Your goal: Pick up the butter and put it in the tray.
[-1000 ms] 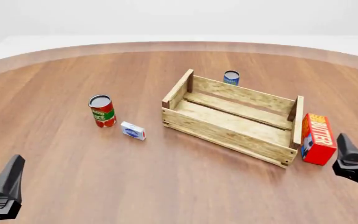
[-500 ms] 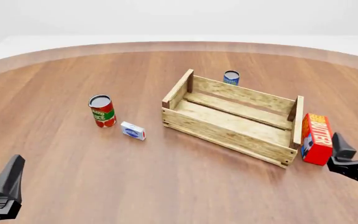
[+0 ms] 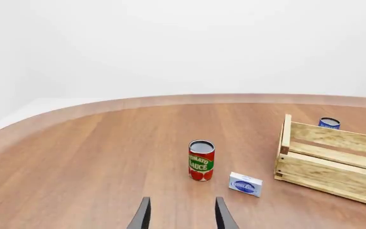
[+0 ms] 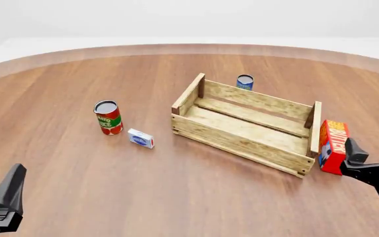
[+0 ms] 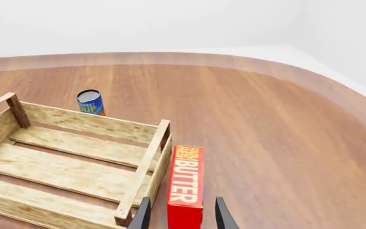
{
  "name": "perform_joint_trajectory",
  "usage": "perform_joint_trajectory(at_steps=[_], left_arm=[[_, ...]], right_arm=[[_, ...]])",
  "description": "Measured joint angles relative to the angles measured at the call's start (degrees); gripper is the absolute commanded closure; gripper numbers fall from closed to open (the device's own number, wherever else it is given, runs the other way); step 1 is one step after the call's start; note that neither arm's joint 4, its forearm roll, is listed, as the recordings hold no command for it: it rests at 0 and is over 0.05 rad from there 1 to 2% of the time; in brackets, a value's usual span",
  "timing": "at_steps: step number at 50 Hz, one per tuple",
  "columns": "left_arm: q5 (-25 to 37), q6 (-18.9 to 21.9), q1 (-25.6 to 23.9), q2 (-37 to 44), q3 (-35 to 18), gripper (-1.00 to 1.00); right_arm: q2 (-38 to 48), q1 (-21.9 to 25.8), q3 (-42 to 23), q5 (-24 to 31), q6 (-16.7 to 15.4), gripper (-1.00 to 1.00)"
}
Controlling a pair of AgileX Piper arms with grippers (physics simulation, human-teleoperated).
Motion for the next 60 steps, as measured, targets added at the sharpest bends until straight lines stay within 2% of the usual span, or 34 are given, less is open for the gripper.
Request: perform_joint_trajectory(at_steps=[30, 60], left_arm=[[0.0, 0.0, 0.0, 0.0, 0.0, -1.00], [0.0, 0.0, 0.0, 0.0, 0.0, -1.00]], right_arm=[[13.2, -0.4, -0.8, -10.4, 0.3, -1.00], [21.7, -0.7, -2.3, -16.1, 0.4, -1.00]])
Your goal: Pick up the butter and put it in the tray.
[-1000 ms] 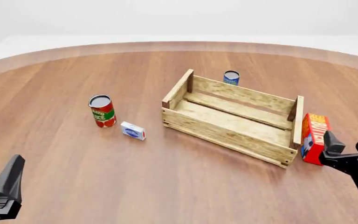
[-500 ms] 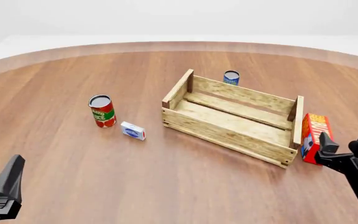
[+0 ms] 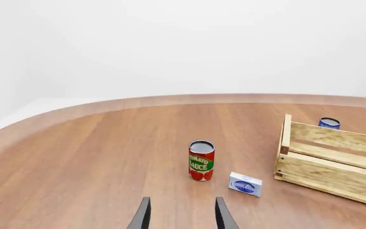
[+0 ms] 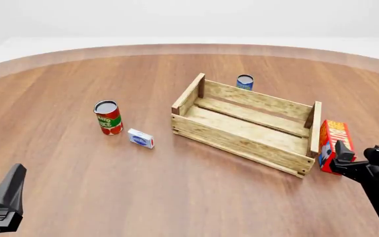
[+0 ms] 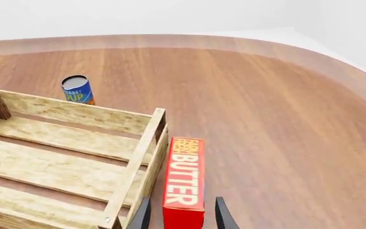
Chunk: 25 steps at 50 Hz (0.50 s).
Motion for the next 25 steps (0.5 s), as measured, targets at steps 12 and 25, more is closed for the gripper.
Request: perform_joint_trajectory(at_steps=[12, 25], left_arm=[[0.0, 0.0, 0.0, 0.0, 0.0, -1.00], [0.0, 0.0, 0.0, 0.0, 0.0, -1.00]], right_arm=[[3.5, 0.1, -0.8, -1.9, 0.0, -1.00], [6.9, 0.4, -1.9, -3.4, 0.0, -1.00]])
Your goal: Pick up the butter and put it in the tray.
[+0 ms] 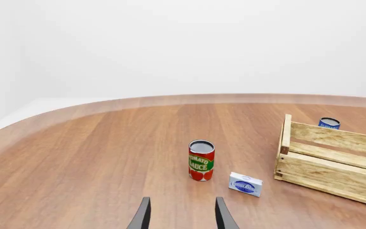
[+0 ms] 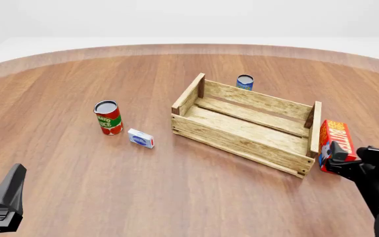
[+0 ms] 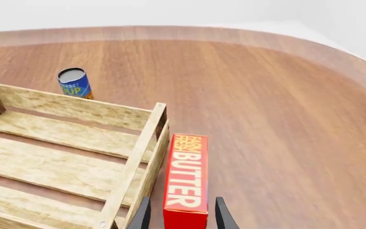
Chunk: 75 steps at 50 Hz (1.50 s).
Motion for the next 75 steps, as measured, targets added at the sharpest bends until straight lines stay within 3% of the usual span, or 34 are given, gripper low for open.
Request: perform_joint_trajectory(at_steps=[75], left_arm=[[0.0, 0.0, 0.0, 0.0, 0.0, -1.00]], right_arm=[[12.8, -0.9, -5.2, -2.9, 0.9, -1.00]])
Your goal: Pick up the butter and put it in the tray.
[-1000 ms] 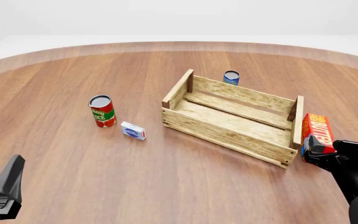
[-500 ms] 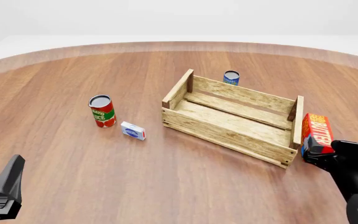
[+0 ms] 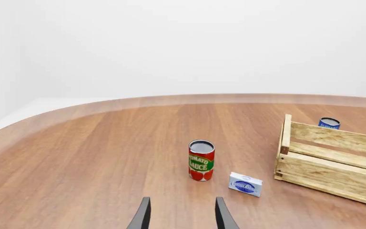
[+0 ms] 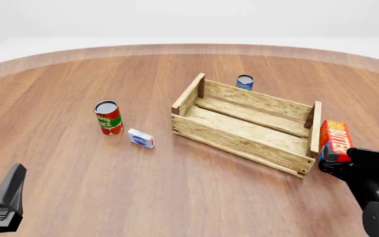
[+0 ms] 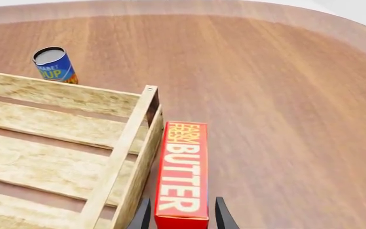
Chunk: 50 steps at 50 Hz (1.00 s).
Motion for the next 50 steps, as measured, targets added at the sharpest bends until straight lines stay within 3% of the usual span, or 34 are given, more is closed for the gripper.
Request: perform_joint_trajectory(at_steps=[50], left_arm=[[0.0, 0.0, 0.0, 0.0, 0.0, -1.00]], right_arm=[[5.9, 0.6, -2.7, 0.0, 2.4, -1.00]])
